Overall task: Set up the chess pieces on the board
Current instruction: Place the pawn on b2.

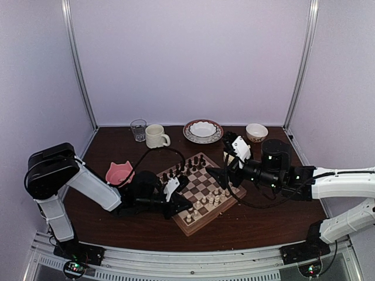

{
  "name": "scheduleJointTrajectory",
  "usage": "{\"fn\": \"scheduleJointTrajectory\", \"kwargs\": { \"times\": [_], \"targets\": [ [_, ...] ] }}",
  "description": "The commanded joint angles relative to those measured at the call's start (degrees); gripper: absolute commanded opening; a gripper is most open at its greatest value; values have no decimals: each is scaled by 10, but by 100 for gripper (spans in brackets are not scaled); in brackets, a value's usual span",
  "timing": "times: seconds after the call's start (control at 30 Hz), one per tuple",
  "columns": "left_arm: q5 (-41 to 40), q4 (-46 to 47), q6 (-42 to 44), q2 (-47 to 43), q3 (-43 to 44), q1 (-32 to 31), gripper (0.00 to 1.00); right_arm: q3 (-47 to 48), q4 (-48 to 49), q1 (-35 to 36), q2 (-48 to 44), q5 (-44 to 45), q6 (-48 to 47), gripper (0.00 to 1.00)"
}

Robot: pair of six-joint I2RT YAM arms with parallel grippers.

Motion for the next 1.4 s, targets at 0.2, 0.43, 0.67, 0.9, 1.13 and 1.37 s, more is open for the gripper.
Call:
{"fn": "scheduleJointTrajectory", "kwargs": {
  "times": [0.2,0.43,0.67,0.9,1.13,1.37],
  "targets": [
    [2,0,12,13,18,-4,4,-10,13,-3,-23,2,-2,100],
    [1,-12,11,17,26,-5,13,-12,12,-3,-26,0,-3,99],
    [1,-12,8,19,28,-5,23,-12,11,-3,-25,0,-4,100],
    [3,-10,8,15,26,-5,24,-12,11,-3,-27,0,-4,99],
    [8,-21,10,10,28,-5,15,-12,10,-3,-28,0,-5,99],
    [15,-24,10,10,30,-5,15,-11,9,-3,-27,0,-7,100]
  ]
}}
